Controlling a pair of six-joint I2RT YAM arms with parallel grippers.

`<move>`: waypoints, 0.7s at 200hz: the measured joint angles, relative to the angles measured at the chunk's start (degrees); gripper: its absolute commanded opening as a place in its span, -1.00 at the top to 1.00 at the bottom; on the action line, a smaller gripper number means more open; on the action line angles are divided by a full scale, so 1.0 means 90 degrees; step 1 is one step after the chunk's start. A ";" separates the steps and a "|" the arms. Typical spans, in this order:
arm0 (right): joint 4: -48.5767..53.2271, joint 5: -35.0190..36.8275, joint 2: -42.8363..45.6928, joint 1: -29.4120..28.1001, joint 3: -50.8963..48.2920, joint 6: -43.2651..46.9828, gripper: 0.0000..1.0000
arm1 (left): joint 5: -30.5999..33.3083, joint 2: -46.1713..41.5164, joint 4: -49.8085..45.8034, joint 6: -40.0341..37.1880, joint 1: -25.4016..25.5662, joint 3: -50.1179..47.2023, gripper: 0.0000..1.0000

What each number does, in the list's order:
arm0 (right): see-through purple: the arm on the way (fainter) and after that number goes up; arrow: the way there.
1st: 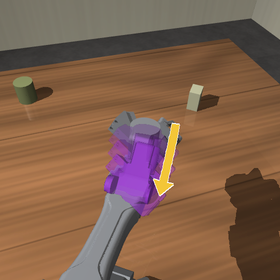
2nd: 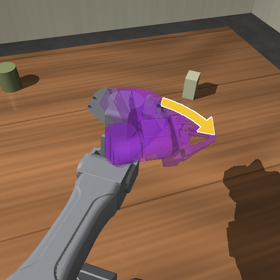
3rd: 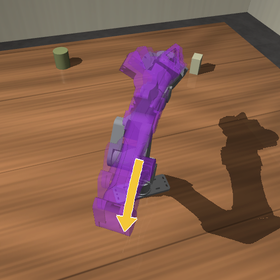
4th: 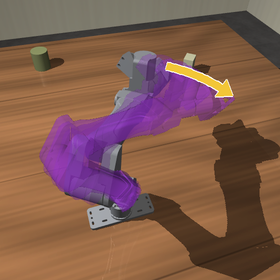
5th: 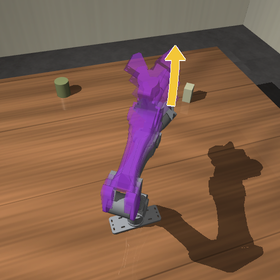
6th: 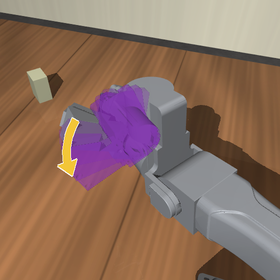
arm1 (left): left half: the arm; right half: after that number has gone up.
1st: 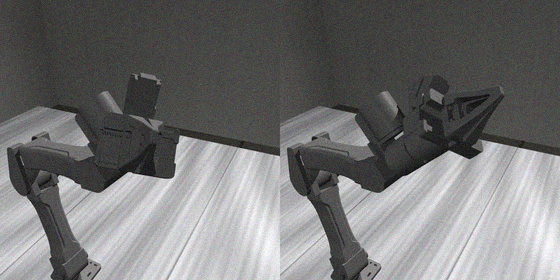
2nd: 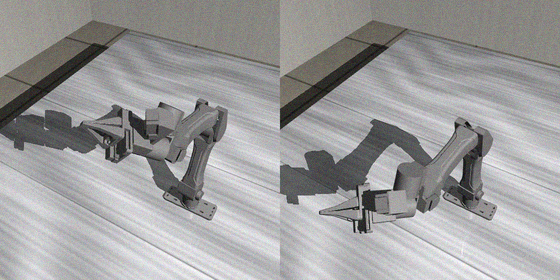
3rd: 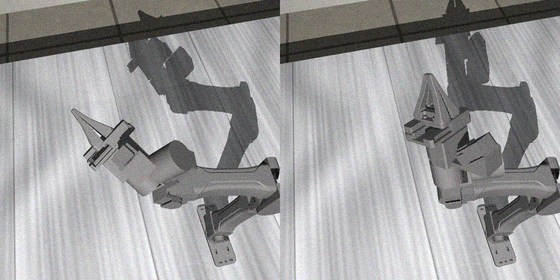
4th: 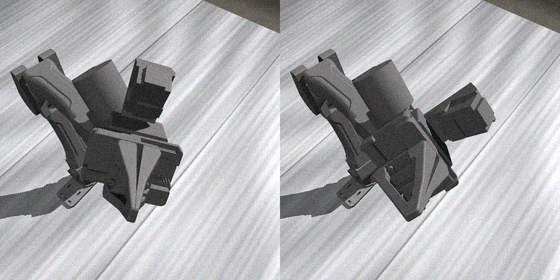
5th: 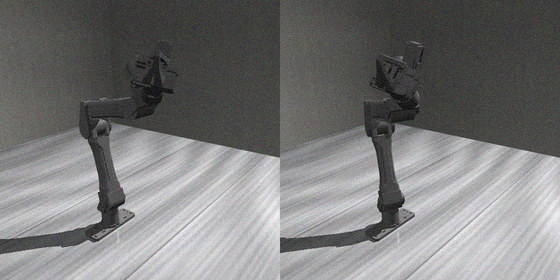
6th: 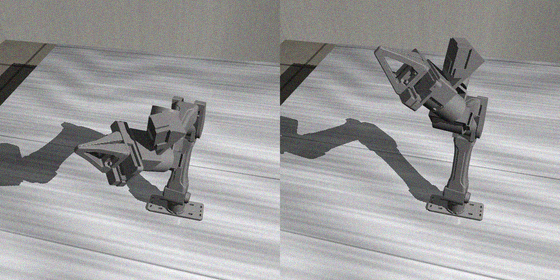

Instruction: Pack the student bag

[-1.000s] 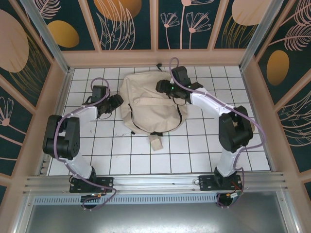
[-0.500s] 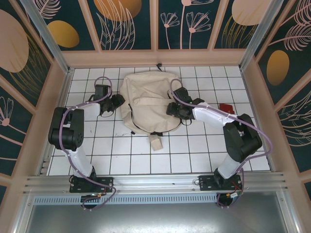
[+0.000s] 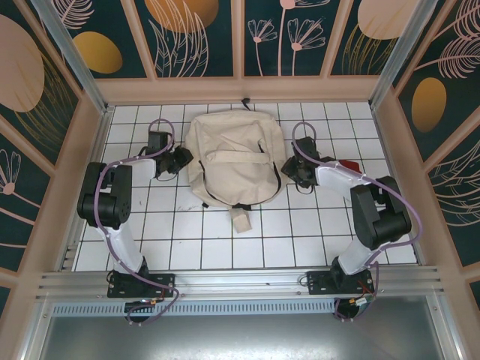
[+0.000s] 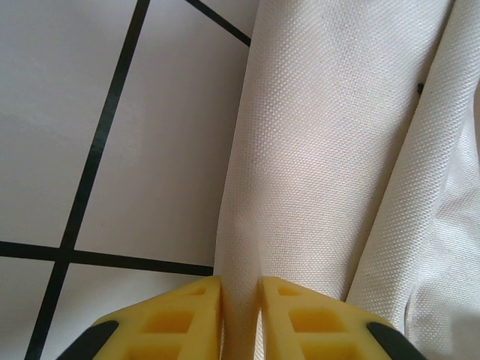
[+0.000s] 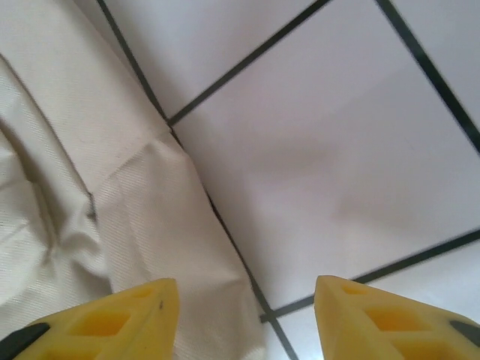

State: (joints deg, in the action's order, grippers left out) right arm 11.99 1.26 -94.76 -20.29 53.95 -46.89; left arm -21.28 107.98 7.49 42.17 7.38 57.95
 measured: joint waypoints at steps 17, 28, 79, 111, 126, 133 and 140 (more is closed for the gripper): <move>-0.0282 -0.0364 -0.0189 0.0078 0.0000 -0.0090 0.14 | -0.0066 0.0015 0.0012 0.0015 -0.0019 0.0000 0.79; -0.0410 -0.0583 -0.0318 0.0097 0.0000 -0.0136 0.21 | -0.0090 0.0015 0.0024 0.0022 -0.0029 0.0000 0.82; -0.0644 -0.1098 -0.0665 0.0151 0.0007 -0.0168 0.90 | -0.0075 -0.0007 0.0017 0.0015 -0.0029 -0.0002 1.00; -0.0707 -0.1149 -0.0804 0.0163 0.0151 0.0080 1.00 | 0.0032 -0.0318 0.0000 0.0015 -0.0029 -0.0155 1.00; -0.0782 -0.1093 -0.0935 0.0163 0.0306 0.0240 1.00 | 0.0019 -0.0619 0.0053 0.0041 -0.0029 -0.0418 1.00; -0.0789 -0.1066 -0.1035 0.0175 0.0444 0.0340 1.00 | -0.0022 -0.0760 0.0075 0.0068 -0.0029 -0.0563 1.00; -0.0792 -0.1025 -0.1151 0.0187 0.0610 0.0420 1.00 | -0.0066 -0.0877 0.0109 0.0114 -0.0029 -0.0704 1.00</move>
State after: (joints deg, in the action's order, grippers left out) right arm 4.86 -7.97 -105.12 -18.61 59.44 -43.11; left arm -21.87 100.09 8.47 43.20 7.11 51.62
